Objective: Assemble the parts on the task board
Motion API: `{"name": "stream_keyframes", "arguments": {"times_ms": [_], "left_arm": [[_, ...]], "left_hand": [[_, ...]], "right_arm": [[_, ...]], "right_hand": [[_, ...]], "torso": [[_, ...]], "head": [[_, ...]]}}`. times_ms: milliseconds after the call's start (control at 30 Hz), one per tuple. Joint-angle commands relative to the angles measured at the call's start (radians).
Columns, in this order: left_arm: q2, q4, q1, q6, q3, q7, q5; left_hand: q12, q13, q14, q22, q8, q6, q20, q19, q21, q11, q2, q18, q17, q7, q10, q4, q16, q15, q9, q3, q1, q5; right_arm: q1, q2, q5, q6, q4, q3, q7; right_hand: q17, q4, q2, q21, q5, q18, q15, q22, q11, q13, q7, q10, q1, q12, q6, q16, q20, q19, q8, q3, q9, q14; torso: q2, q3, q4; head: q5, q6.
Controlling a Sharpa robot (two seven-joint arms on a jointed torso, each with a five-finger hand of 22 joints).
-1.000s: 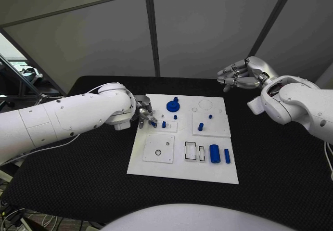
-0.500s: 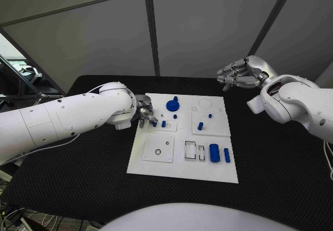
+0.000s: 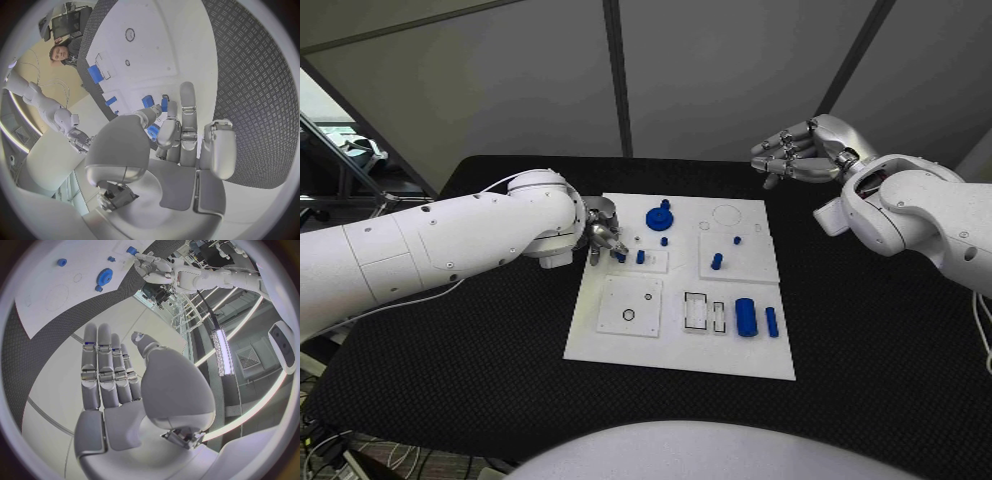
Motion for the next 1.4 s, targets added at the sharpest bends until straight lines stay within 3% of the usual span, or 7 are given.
{"name": "stream_keyframes", "arguments": {"times_ms": [33,900,1200,1400], "left_arm": [[0.004,-0.001,0.0,0.029,0.0,-0.009,-0.021],[0.012,-0.005,0.0,0.052,0.0,-0.006,-0.026],[0.024,-0.017,0.0,0.055,0.0,-0.007,-0.023],[0.03,-0.024,0.0,0.066,0.0,-0.011,-0.02]], "left_hand": [[-0.002,-0.001,0.001,0.12,0.007,-0.001,-0.007,0.042,0.002,-0.002,0.001,-0.01,0.001,-0.006,0.002,-0.082,-0.005,-0.006,0.003,0.093,-0.002,0.006],[-0.006,-0.005,0.001,0.122,0.023,-0.001,-0.008,0.043,0.003,-0.003,-0.02,-0.011,0.001,-0.007,0.005,-0.093,-0.006,-0.007,0.015,0.133,-0.014,0.019],[-0.006,-0.005,0.003,0.126,0.034,0.003,-0.008,0.045,0.006,-0.005,-0.025,-0.011,0.001,-0.011,0.009,-0.078,-0.005,-0.008,0.023,0.14,-0.043,0.017],[0.0,0.002,0.004,0.131,0.051,0.018,-0.01,0.047,0.009,-0.013,-0.036,-0.013,0.002,-0.023,0.015,-0.055,-0.004,-0.011,0.035,0.11,-0.082,0.013]], "right_arm": [[0.002,0.001,0.0,0.008,0.001,0.001,0.011],[0.001,0.001,0.0,0.008,0.001,0.001,0.012],[0.001,0.001,0.0,0.008,0.002,0.001,0.012],[0.001,0.001,0.0,0.008,0.002,0.001,0.012]], "right_hand": [[-0.001,0.006,0.001,-0.004,0.004,0.002,0.002,-0.001,0.004,-0.001,0.002,0.006,-0.007,-0.001,0.004,-0.002,0.0,0.008,-0.003,0.0,-0.002,0.003],[-0.001,0.006,0.001,-0.004,0.004,0.002,0.002,-0.001,0.004,-0.001,0.002,0.006,-0.007,-0.001,0.004,-0.002,0.0,0.008,-0.003,0.0,-0.002,0.003],[-0.001,0.006,0.001,-0.004,0.004,0.002,0.002,-0.001,0.004,-0.001,0.002,0.006,-0.007,-0.001,0.004,-0.002,0.0,0.008,-0.003,0.0,-0.002,0.003],[-0.001,0.006,0.001,-0.004,0.004,0.002,0.002,-0.001,0.004,-0.001,0.002,0.006,-0.007,-0.001,0.004,-0.002,0.0,0.008,-0.003,0.0,-0.002,0.003]], "torso": [[0.001,0.0,0.0006],[0.001,0.0003,-0.0002],[0.0,0.0007,-0.0001],[-0.001,0.0007,-0.0004]], "head": [[0.001,-0.001],[0.001,-0.005],[0.0,-0.007],[-0.001,-0.007]]}}
